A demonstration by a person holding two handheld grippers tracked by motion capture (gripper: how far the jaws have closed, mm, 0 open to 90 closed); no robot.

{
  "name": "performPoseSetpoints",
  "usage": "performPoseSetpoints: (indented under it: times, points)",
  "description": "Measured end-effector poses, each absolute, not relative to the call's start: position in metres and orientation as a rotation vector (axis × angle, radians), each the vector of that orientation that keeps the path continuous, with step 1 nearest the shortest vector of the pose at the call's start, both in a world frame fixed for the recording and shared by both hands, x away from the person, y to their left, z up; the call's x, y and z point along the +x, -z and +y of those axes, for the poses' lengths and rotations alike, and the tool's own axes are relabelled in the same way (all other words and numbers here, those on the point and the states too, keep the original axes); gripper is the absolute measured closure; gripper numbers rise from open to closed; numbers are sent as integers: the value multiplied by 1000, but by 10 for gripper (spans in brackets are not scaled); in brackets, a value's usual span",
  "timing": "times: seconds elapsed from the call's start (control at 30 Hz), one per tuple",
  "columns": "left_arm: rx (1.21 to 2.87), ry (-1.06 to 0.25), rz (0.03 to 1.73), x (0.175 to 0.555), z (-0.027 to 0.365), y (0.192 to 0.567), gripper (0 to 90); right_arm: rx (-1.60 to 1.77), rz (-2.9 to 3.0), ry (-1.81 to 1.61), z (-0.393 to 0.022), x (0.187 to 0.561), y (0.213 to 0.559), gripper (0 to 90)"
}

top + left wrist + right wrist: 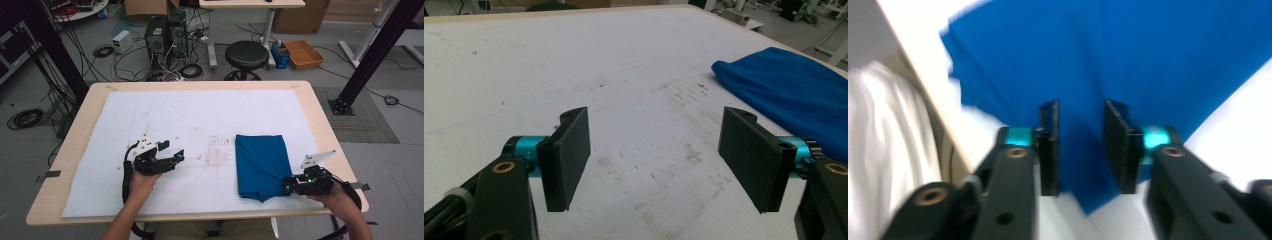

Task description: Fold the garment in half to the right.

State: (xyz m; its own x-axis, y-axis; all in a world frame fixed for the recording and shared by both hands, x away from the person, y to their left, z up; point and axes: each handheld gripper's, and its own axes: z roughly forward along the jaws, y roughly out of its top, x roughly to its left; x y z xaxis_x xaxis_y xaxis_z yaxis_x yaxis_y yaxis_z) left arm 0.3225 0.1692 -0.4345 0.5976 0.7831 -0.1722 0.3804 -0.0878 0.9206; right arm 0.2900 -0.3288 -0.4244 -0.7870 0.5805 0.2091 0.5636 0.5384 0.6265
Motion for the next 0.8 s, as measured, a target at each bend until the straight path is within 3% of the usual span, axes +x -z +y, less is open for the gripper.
performPoseSetpoints:
  times: [0.03, 0.23, 0.33, 0.47, 0.57, 0.8]
  points:
    - [1696, -445, 969, 323, 169, 435, 290, 1044, 2659, -1157, -330, 292, 420, 590]
    - [1701, -442, 971, 323, 168, 435, 290, 1260, 2256, -1139, -327, 342, 415, 574]
    - [1702, -436, 970, 324, 168, 436, 290, 1365, 2136, -1081, -318, 375, 422, 646]
    - [1697, -438, 977, 324, 171, 436, 290, 1382, 2161, -896, -303, 401, 439, 811]
    - [1689, -441, 985, 323, 174, 436, 290, 1423, 2117, -871, -303, 400, 443, 806]
    - [1646, -464, 972, 322, 181, 432, 289, 1456, 1953, -1047, -322, 386, 428, 398]
